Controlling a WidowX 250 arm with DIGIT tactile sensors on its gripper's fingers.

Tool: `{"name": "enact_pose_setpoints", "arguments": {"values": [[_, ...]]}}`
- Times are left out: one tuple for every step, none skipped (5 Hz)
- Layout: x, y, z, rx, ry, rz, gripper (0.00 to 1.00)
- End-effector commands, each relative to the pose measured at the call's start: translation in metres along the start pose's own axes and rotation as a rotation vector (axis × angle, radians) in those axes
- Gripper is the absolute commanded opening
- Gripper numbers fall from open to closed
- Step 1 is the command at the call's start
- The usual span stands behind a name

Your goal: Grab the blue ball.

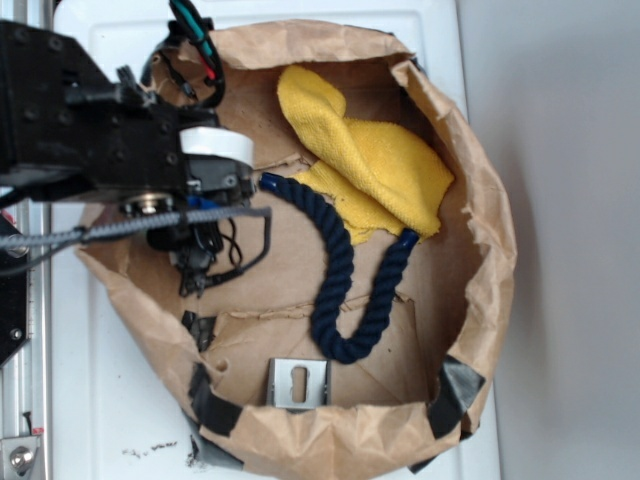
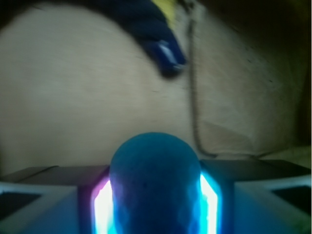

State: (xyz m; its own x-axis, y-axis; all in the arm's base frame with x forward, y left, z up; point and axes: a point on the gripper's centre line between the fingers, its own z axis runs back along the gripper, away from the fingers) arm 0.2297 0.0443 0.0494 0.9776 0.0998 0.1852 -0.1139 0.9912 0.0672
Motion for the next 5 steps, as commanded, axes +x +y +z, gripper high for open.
{"name": "enact_pose_setpoints", "arguments": {"values": [[0.025, 0.004, 0.080, -0.073, -0.060, 0.062, 0.00], [0.037, -0.006, 0.105, -0.069, -0.073, 0.081, 0.00], [0.046, -0.011, 0.125, -0.076, -0.090, 0.098, 0.00], [0.055, -0.010, 0.132, -0.104, -0.090, 0.111, 0.00], [0.058, -0.011, 0.131, -0.099, -0.101, 0.118, 0.00]]}}
